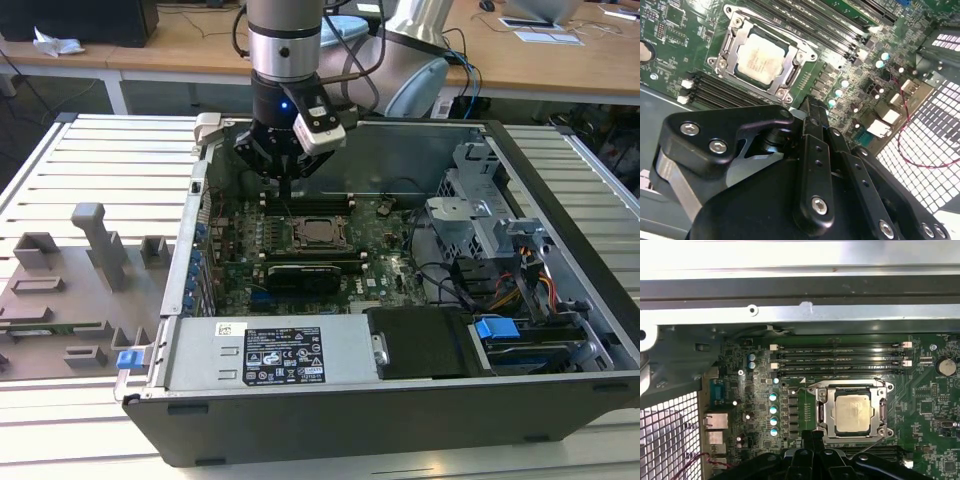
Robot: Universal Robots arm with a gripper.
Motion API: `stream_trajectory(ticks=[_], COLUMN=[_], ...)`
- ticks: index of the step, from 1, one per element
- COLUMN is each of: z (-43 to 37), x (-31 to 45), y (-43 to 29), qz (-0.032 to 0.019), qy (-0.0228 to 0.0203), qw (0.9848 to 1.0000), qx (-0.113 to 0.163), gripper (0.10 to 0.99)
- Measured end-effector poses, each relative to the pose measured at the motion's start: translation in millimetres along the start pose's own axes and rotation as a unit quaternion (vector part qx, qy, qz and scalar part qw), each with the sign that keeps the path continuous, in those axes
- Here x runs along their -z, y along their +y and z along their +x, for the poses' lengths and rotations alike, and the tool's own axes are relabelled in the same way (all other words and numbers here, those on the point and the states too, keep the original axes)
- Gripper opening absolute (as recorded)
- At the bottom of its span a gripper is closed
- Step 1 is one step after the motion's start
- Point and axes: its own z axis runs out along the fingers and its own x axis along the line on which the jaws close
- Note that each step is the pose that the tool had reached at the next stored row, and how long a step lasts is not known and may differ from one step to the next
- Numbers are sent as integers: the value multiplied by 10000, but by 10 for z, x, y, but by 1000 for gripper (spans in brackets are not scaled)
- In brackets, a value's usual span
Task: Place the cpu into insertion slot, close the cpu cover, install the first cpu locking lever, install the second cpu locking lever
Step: 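Install the first cpu locking lever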
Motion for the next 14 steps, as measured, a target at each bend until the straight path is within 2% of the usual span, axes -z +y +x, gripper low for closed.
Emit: stream_trajectory(ticks=[9,12,14], z=[90,114,146], x=[-1,-2,-5], y=[6,49,103], qz=[0,0,0], qy=[0,0,0], qw=[10000,10000,10000], qx=[-1,0,0], gripper=[106,106,106])
